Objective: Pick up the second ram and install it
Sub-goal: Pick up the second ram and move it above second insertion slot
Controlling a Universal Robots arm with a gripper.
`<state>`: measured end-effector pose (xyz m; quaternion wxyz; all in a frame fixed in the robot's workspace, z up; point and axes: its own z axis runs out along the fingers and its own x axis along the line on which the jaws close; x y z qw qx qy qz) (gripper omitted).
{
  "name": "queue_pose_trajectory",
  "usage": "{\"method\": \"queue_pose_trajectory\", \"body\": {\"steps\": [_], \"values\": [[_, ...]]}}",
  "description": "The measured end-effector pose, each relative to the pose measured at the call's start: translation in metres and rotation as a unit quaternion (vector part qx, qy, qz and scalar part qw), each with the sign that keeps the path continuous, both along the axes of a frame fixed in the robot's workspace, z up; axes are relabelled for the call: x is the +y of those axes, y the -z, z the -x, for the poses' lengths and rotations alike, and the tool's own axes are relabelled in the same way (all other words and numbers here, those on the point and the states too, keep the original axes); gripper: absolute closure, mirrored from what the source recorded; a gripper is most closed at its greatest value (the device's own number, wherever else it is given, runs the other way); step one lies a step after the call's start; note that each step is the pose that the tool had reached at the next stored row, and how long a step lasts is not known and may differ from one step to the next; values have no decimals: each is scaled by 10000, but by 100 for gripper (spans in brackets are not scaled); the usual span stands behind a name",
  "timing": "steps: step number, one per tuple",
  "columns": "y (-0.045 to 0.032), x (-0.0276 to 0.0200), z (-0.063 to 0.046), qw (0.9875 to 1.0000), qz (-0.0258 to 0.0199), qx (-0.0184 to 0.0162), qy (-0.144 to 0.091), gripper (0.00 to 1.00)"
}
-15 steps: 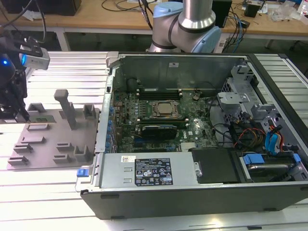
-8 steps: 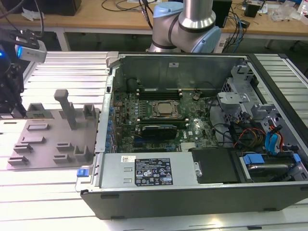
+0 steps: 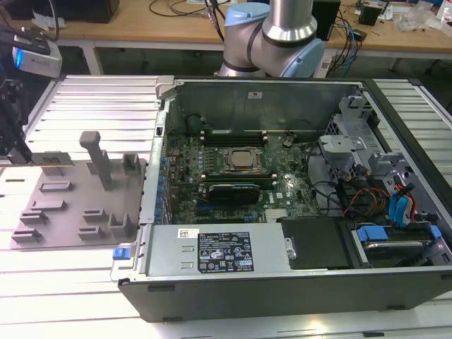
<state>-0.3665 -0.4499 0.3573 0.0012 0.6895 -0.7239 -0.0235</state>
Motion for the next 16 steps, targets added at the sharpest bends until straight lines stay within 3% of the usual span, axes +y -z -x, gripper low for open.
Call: {"method": "queue_pose_trajectory", "body": {"steps": [3, 6, 10, 13, 16], "values": [[-95, 0, 0, 10000, 0, 0, 0, 89], [-258, 0, 0, 10000, 0, 0, 0, 89], [-402, 0, 0, 10000, 0, 0, 0, 89], [-581, 0, 0, 10000, 0, 0, 0, 89], [-585, 0, 0, 10000, 0, 0, 0, 89]]}}
